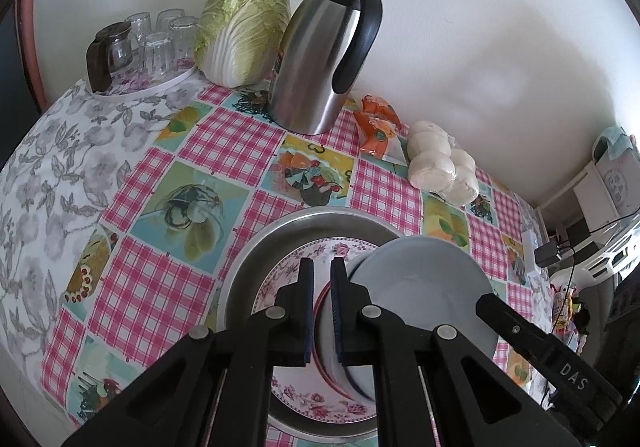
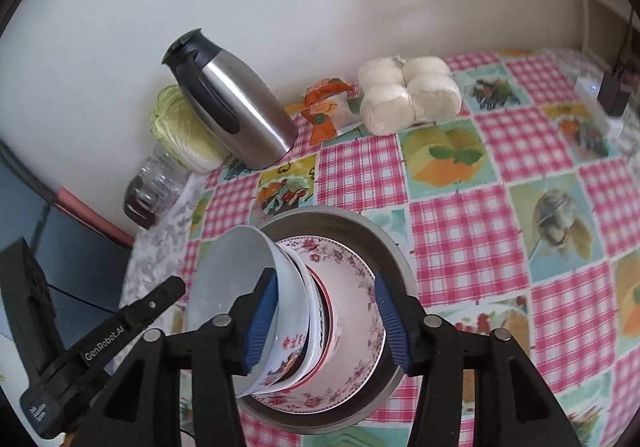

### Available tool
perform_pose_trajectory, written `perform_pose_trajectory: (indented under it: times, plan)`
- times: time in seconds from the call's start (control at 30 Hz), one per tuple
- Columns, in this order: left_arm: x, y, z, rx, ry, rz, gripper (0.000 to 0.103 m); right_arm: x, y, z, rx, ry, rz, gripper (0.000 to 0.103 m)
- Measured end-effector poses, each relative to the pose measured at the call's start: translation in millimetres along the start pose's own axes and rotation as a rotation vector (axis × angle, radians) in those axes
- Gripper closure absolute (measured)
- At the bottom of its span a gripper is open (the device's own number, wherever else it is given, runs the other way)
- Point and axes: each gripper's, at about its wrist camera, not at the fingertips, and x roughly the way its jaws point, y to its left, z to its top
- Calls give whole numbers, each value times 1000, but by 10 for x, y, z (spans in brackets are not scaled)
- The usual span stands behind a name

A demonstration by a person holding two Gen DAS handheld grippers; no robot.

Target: Organize plates and bowls

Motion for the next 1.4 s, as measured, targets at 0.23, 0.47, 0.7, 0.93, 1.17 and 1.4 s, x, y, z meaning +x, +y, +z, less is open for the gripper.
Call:
perform_pose_trajectory:
  times: [0.23,0.47,0.7,0.93,1.17,1.4]
  plan:
    - [-59,2,16,-8,-14,4,77,182,-48,-63,10,48,-15,49]
    - [-77,6,22,-16,-13,-4,50,202,-16,-86,-12,59,-32,49]
    - [-122,20,12,-17,-23,30,27,135,109,-116,-83,44,-80,37]
    - [-192,86,-57,-11,-35,77,21,76,225,-204,-154,26,-123,22]
    - [-280,163,-145,8,-71,103,13,21,274,-274,-189,-12,-159,0]
    - [-387,216,-249,37,-100,140,3,-78,329,-363,-222,-56,-185,0]
